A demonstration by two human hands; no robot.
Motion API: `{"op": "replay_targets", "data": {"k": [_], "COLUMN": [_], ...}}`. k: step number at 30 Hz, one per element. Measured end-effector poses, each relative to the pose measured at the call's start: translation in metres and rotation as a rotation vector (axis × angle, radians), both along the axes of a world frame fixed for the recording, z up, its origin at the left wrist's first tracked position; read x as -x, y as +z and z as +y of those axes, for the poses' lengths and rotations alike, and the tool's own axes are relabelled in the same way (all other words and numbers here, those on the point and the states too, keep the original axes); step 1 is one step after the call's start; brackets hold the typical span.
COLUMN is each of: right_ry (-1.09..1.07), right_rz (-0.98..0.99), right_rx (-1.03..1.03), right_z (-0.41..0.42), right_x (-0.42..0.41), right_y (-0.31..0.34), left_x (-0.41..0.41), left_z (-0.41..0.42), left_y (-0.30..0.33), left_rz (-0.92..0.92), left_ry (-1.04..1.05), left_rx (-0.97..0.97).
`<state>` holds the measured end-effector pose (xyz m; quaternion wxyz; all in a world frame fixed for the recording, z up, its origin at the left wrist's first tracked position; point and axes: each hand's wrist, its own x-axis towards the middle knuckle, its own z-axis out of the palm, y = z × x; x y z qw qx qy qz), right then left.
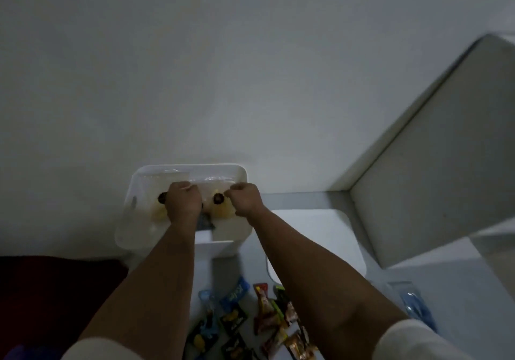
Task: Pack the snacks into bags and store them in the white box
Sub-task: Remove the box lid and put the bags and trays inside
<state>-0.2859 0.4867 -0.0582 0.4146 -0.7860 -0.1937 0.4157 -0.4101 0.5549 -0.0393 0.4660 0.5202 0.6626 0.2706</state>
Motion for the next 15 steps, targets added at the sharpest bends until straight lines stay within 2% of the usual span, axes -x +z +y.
{"op": "replay_targets", "data": {"k": [5,10,13,15], "right_ry": [-0.090,-0.190,-0.218,-0.215], "right_rz": [-0.020,-0.051,-0.103,-0.164], "right_rx": [-0.126,-0.138,-0.064,0.002], "right_z": [-0.068,-0.162,-0.230,-0.279], "right_x": [-0.030,-0.075,-0.107,-0.128], "right_y": [0.014,0.014,-0.001,-0.014], "left_x": [-0.036,-0.074,-0.098,-0.115], "left_z": [-0.058,-0.129,-0.171,-0.196], "left_y": [0.029,0.040,0.010,-0.036], "left_rz": [0.017,-0.009,-0.049,0.005], "left_ry": [-0.072,-0.219,-0.345,-0.415], "left_rx": [-0.086,-0.117,-0.008,0.080]}}
